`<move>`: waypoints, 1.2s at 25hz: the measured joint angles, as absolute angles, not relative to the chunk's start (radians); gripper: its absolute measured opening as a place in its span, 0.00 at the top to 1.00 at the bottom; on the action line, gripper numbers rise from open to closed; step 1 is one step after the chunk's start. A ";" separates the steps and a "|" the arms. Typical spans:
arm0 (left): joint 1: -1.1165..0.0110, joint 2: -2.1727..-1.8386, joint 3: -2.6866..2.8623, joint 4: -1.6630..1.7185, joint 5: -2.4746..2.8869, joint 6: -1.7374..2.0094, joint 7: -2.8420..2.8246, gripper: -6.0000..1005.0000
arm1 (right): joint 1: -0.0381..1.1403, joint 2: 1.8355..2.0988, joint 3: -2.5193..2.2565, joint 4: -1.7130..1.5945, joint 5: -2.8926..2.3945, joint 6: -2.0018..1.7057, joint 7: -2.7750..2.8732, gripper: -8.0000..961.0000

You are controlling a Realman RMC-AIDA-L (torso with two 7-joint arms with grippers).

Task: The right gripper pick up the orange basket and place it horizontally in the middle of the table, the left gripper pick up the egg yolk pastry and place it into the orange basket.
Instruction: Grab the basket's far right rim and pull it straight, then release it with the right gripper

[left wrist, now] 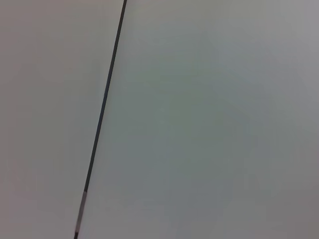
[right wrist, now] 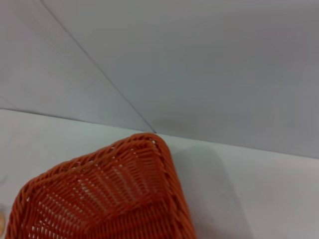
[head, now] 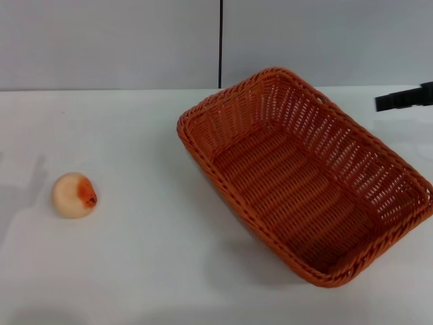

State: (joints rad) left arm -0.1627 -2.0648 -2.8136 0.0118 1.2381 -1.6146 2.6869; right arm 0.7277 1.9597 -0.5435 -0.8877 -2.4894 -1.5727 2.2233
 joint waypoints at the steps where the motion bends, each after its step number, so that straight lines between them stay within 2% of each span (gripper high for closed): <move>1: -0.163 -2.065 -2.814 0.012 1.238 -1.615 2.687 0.21 | 0.736 1.960 -0.552 -0.867 -2.489 -1.553 2.223 0.33; 4: -0.168 -2.064 -2.814 -0.002 1.237 -1.606 2.685 0.21 | 0.752 1.967 -0.578 -0.826 -2.488 -1.497 2.220 0.33; 5: -0.170 -2.064 -2.815 -0.002 1.236 -1.606 2.687 0.21 | 0.759 1.980 -0.596 -0.815 -2.487 -1.463 2.218 0.33; 13: -0.177 -2.064 -2.818 -0.014 1.235 -1.592 2.688 0.21 | 0.797 2.016 -0.670 -0.757 -2.485 -1.380 2.218 0.34; 18: -0.179 -2.065 -2.819 -0.015 1.235 -1.584 2.688 0.21 | 0.812 2.028 -0.707 -0.712 -2.485 -1.335 2.230 0.34; 30: -0.182 -2.065 -2.821 -0.026 1.235 -1.574 2.688 0.21 | 0.816 2.033 -0.730 -0.670 -2.484 -1.286 2.235 0.35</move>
State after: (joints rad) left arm -0.1824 -2.0648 -2.8211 -0.0261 1.2348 -1.5739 2.6879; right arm 0.8164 2.0328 -0.7297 -0.6702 -2.4844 -1.2856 2.2347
